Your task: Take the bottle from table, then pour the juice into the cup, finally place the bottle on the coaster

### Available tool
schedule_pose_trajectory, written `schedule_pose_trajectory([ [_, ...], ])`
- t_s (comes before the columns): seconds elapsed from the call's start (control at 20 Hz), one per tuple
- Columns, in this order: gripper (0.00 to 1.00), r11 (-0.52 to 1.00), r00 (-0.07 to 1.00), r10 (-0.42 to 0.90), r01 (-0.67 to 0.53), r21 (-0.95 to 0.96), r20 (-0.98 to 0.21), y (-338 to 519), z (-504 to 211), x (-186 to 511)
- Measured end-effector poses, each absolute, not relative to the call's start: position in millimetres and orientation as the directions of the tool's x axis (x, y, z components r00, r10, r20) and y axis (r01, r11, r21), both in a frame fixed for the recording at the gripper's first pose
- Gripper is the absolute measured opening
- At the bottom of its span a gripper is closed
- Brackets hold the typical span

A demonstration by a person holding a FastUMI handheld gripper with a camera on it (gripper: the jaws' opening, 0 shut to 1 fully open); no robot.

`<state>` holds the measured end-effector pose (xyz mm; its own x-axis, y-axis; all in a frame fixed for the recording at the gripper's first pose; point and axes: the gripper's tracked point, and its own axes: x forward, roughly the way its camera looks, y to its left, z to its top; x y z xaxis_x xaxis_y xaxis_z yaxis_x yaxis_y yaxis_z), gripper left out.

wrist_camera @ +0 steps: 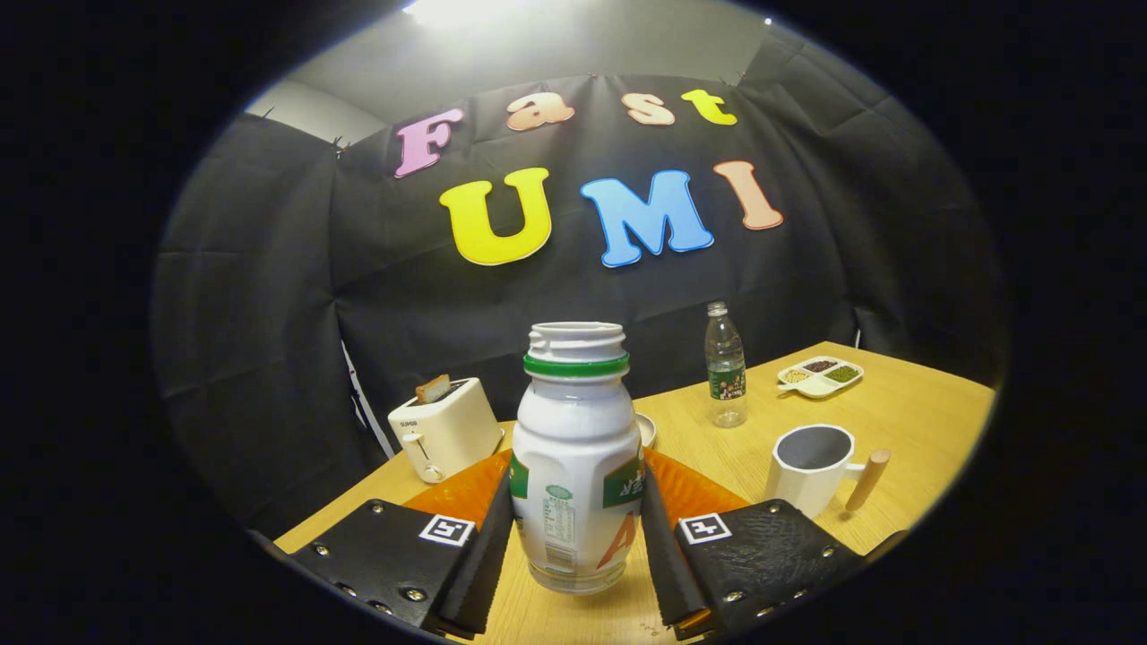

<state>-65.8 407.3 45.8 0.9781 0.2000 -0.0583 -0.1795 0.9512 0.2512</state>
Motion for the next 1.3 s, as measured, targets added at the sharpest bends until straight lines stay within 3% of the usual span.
schedule_pose_trajectory([
  [0.4,0.68,0.843,0.979,0.189,-0.123,0.524,-0.074,383.6,30.0,-48.0],
  [1.1,0.68,0.721,0.97,0.218,-0.084,0.688,-0.11,379.1,6.1,-25.2],
  [1.3,0.68,0.609,0.971,0.219,-0.061,0.791,-0.093,370.2,5.1,-22.1],
])
